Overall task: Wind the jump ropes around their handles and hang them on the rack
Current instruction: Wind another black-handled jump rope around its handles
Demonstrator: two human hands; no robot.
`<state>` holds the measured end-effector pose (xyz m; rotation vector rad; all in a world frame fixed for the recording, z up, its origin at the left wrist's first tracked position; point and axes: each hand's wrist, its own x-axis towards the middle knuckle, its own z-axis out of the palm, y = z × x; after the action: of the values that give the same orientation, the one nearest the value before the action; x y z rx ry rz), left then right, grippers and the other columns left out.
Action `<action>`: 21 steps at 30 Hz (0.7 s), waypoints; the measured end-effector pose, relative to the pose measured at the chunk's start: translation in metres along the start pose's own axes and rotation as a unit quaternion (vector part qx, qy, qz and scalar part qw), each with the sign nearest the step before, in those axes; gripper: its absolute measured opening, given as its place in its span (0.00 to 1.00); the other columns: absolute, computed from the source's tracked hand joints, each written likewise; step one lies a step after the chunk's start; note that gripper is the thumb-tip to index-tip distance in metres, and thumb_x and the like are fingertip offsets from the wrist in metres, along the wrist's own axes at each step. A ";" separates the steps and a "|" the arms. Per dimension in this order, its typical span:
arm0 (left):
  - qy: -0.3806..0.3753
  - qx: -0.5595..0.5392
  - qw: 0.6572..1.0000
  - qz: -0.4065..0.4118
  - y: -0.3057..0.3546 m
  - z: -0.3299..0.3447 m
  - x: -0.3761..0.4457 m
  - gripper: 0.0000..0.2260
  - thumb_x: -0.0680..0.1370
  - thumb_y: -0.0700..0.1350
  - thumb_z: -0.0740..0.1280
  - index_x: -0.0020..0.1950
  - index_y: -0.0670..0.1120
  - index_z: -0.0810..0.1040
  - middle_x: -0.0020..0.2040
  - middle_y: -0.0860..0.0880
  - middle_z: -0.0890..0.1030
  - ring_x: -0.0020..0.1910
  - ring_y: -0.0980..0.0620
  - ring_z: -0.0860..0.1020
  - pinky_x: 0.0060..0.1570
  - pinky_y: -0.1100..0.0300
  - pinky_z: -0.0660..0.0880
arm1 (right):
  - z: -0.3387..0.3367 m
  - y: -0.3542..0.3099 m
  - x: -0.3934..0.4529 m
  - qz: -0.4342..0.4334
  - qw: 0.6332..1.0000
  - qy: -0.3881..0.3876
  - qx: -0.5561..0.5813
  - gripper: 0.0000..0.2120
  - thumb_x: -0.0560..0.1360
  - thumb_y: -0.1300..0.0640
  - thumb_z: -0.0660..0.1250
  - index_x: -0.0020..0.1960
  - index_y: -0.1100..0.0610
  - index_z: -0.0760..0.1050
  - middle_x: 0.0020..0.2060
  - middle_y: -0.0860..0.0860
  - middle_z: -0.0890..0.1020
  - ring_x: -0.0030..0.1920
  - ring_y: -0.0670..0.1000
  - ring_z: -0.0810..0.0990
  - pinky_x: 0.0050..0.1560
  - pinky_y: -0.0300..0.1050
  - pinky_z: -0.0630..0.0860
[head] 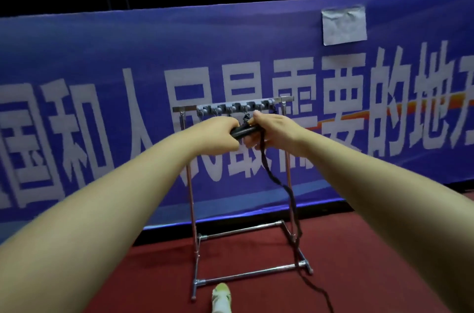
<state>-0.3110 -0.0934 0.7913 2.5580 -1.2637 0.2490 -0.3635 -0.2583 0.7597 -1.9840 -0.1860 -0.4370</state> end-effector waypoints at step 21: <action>-0.138 -0.173 0.975 0.013 -0.012 0.000 -0.023 0.05 0.76 0.44 0.68 0.50 0.45 0.75 0.36 0.49 0.77 0.31 0.57 0.76 0.33 0.64 0.75 | 0.001 -0.009 -0.021 -0.011 0.992 -0.114 -0.057 0.17 0.79 0.57 0.63 0.31 0.50 0.73 0.24 0.46 0.68 0.27 0.46 0.65 0.32 0.39 0.64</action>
<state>-0.3154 -0.0689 0.7824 2.3289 -1.2988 -0.3086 -0.3856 -0.2517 0.7585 -2.1450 -0.3317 -0.2383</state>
